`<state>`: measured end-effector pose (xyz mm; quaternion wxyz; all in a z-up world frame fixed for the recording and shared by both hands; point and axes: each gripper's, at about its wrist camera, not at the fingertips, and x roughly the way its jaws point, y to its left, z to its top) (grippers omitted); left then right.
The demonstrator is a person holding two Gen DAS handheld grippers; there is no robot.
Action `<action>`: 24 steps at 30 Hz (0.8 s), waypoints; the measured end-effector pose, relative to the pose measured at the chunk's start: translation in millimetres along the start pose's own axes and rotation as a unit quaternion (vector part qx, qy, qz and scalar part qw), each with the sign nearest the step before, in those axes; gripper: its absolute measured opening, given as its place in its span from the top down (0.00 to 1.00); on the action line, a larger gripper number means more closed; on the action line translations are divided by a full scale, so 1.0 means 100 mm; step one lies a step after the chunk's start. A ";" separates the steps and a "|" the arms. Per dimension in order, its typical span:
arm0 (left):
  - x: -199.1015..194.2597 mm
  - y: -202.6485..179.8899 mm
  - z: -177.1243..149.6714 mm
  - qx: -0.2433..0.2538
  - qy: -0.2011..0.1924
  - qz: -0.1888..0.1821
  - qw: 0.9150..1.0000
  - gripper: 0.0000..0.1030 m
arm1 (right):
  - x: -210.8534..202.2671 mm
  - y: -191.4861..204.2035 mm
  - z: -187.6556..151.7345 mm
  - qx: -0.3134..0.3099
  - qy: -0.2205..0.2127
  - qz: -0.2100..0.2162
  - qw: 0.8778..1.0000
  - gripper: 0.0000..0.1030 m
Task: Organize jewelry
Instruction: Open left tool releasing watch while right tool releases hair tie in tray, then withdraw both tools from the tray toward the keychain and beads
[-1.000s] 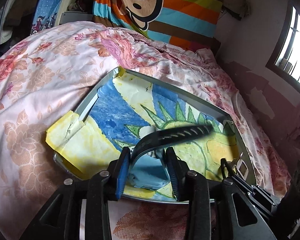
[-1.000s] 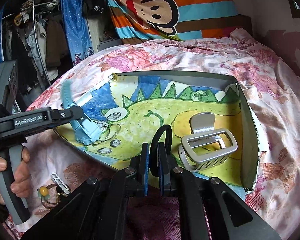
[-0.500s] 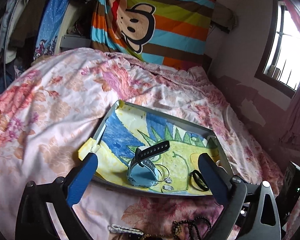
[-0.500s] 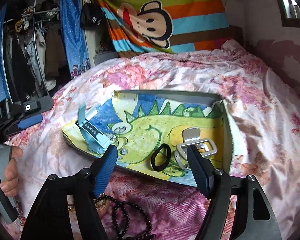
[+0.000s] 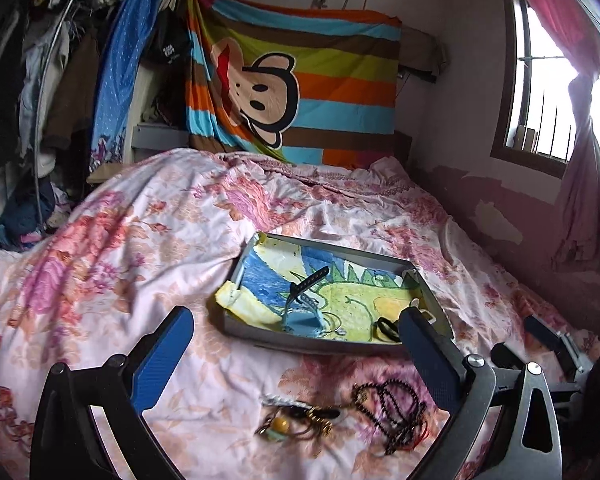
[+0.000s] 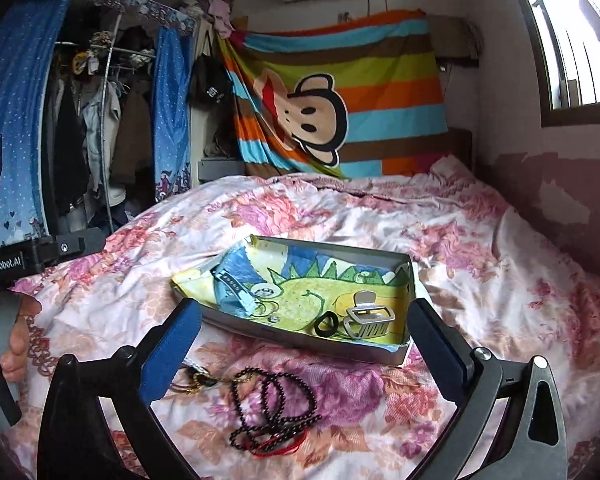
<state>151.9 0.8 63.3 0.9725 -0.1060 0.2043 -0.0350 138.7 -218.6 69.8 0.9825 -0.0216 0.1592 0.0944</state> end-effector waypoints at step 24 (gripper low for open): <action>-0.61 0.34 -0.90 0.038 0.052 0.020 0.998 0.00 | -0.64 0.15 -0.67 0.016 0.061 -0.006 0.998 0.02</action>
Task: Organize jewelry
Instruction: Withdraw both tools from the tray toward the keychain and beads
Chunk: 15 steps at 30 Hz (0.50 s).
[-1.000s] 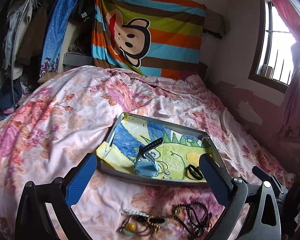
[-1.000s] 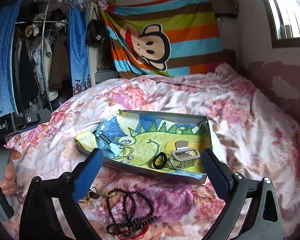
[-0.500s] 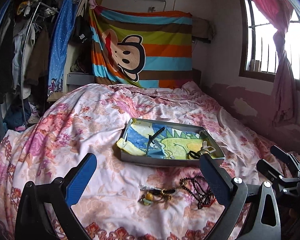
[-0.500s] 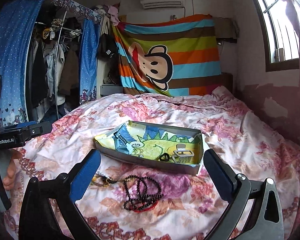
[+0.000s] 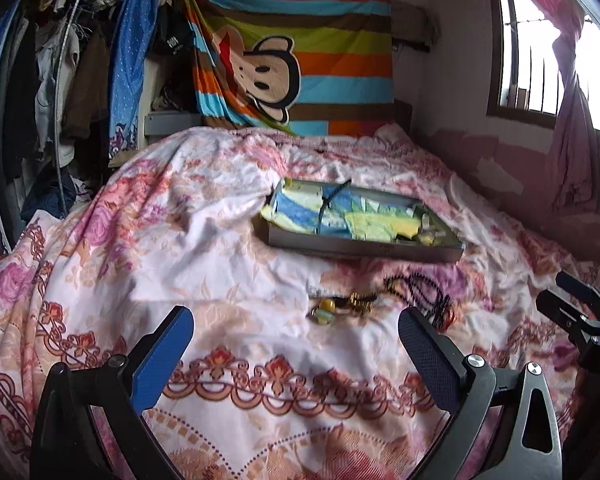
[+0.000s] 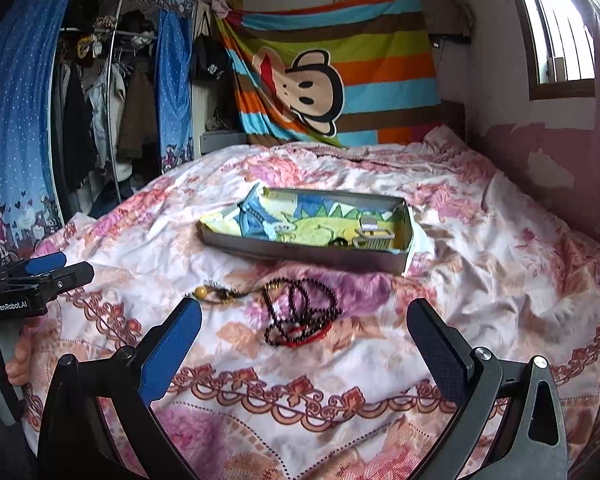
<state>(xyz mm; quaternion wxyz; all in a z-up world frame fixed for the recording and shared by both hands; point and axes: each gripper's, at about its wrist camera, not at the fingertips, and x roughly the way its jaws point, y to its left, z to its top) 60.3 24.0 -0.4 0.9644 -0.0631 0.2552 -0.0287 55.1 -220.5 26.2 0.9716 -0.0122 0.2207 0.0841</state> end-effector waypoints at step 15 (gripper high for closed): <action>0.34 -0.13 -0.14 0.035 0.076 -0.006 0.996 0.00 | 0.39 -0.09 -0.27 0.024 0.093 0.009 0.995 0.02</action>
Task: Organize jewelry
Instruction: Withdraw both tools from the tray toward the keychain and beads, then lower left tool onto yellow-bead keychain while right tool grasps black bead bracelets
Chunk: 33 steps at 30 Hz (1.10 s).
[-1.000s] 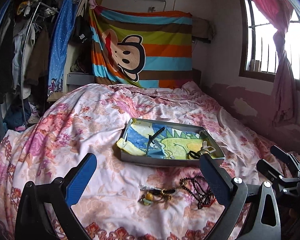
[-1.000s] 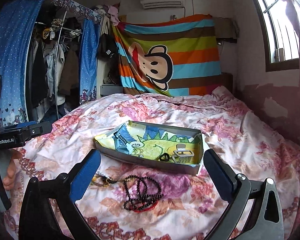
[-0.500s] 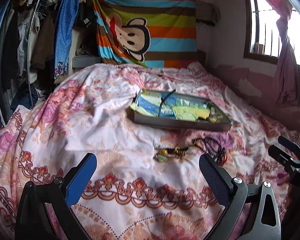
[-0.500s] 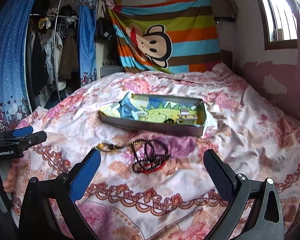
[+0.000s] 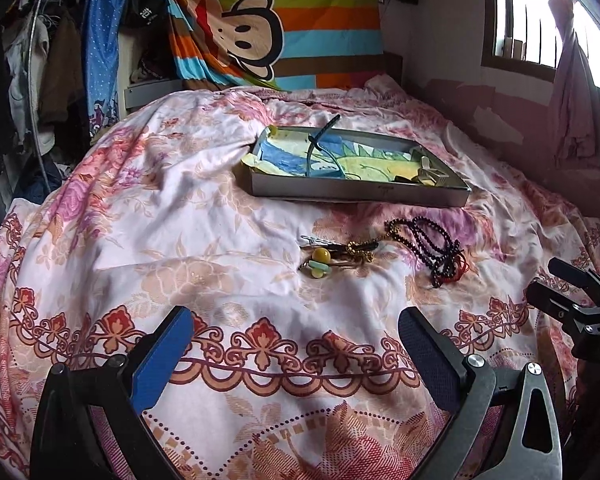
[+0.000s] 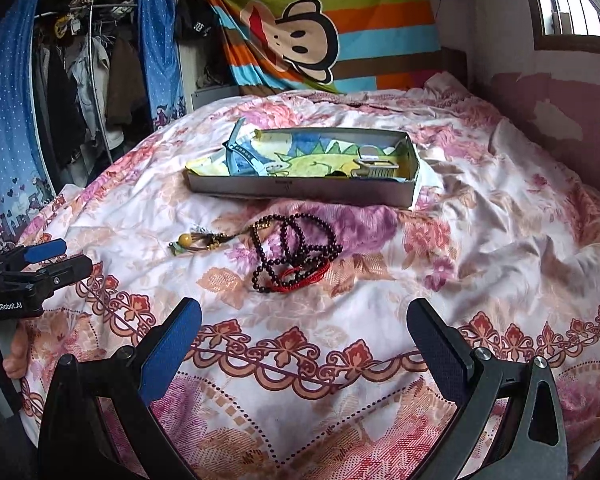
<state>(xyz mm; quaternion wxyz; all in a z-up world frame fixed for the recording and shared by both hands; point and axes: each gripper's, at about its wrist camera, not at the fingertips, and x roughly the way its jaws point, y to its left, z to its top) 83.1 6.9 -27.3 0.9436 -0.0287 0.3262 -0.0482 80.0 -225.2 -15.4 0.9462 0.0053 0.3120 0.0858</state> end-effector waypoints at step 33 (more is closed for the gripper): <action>1.14 -0.23 0.49 0.074 0.101 -0.069 0.990 0.34 | 1.02 -0.14 0.22 0.032 0.125 0.080 0.988 0.47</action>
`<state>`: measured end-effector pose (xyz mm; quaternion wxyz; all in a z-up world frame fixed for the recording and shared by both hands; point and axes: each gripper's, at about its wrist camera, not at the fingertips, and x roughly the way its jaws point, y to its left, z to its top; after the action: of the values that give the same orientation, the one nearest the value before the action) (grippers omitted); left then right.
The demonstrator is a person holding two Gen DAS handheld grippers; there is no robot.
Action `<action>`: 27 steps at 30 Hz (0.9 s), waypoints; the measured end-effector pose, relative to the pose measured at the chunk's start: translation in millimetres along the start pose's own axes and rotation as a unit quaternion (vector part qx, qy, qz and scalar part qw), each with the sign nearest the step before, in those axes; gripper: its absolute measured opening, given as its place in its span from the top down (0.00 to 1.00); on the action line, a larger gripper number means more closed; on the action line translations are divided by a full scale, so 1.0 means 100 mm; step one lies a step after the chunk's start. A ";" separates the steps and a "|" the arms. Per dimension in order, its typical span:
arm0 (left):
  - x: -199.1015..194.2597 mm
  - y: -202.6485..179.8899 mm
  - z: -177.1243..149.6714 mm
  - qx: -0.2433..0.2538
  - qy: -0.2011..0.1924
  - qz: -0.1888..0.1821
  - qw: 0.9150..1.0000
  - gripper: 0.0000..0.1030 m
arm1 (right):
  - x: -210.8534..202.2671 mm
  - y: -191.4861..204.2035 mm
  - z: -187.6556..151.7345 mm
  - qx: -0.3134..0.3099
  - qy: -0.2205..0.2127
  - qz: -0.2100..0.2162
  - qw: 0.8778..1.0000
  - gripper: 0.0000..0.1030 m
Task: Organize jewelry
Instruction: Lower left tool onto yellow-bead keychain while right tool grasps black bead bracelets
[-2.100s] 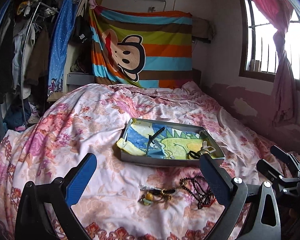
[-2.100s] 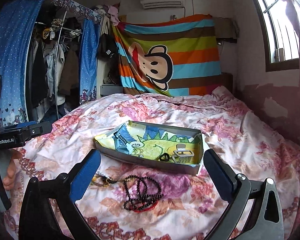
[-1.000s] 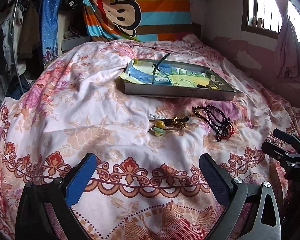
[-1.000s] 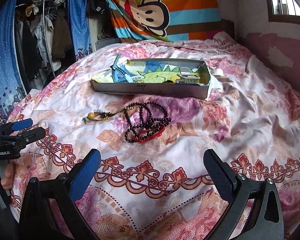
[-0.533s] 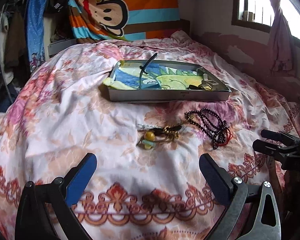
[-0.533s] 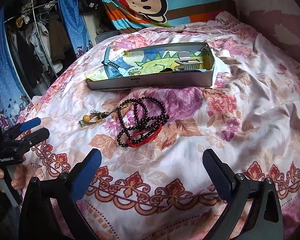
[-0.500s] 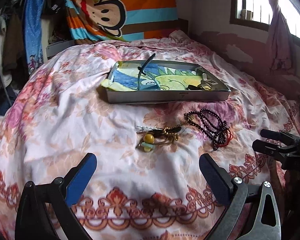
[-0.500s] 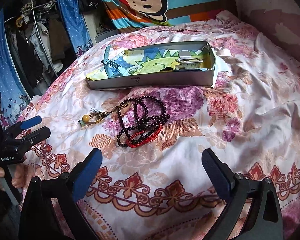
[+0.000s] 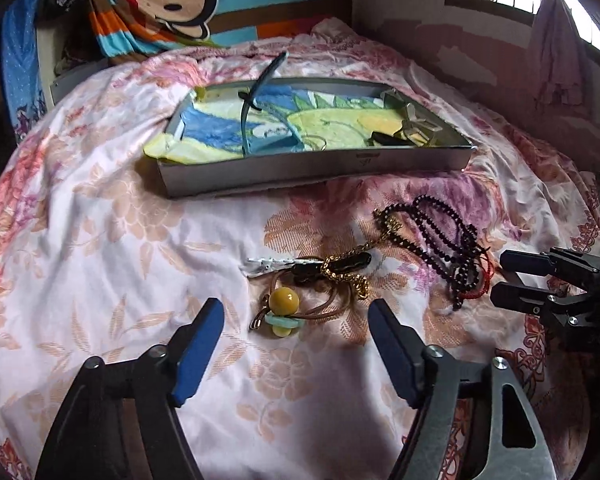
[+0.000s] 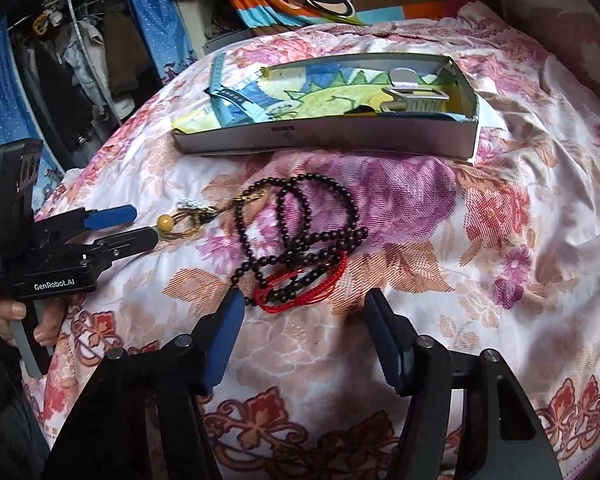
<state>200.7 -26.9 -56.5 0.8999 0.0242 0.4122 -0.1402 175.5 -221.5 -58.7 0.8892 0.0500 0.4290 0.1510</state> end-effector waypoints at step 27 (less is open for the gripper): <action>0.29 0.13 -0.04 -0.047 0.041 -0.009 0.998 0.77 | 0.23 -0.01 0.02 0.004 0.032 -0.009 0.999 0.83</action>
<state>219.1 -20.7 -81.6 0.8811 -0.0164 0.4552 -0.1272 190.4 -215.3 -74.8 0.8759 0.0449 0.4586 0.1430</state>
